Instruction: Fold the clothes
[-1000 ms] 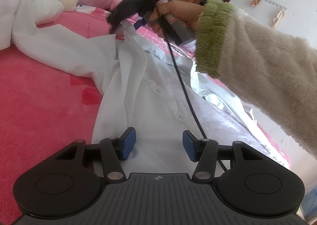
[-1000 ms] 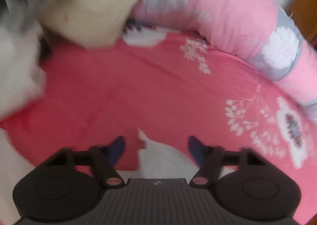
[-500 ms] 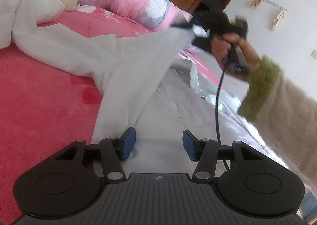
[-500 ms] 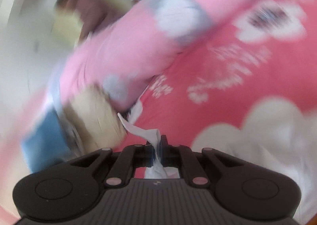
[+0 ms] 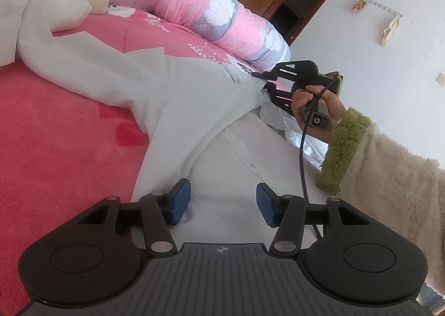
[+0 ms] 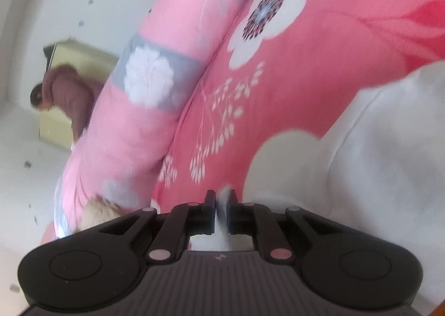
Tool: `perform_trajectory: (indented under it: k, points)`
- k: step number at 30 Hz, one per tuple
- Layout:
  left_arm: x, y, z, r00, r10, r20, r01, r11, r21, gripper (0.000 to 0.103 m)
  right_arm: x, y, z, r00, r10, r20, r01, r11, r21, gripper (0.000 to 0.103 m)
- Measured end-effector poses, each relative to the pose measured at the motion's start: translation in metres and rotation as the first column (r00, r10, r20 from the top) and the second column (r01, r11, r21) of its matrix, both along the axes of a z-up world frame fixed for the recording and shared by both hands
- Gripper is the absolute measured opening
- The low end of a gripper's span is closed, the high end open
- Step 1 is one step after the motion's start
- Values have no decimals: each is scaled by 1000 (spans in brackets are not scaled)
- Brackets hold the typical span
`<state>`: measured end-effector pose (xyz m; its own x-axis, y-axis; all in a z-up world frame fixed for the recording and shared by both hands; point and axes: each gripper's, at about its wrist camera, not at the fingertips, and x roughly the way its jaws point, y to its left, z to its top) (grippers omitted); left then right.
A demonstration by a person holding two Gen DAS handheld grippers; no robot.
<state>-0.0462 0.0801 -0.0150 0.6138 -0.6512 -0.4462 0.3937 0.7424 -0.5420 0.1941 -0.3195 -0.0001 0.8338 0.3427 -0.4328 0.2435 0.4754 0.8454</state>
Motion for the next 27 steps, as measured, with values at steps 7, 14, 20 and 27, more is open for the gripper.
perform_trajectory:
  k: [7,14,20,27]
  points:
    - [2,1,0,1000,-1,-1,1,1000,-2,52,-13,28,51,999,5,53,15,929,-371,9]
    - [3,1,-1,1000,-2,-1,2,1000,-3,52,16,125,79,931,357,-73,-274,556,-784,48]
    - [3,1,-2,1000,-2,-1,2,1000,-5,52,24,151,65,904,388,-179,-346,417,-841,43]
    - [3,1,-4,1000,-1,0,1,1000,-5,52,29,160,49,877,399,-267,-419,364,-832,36]
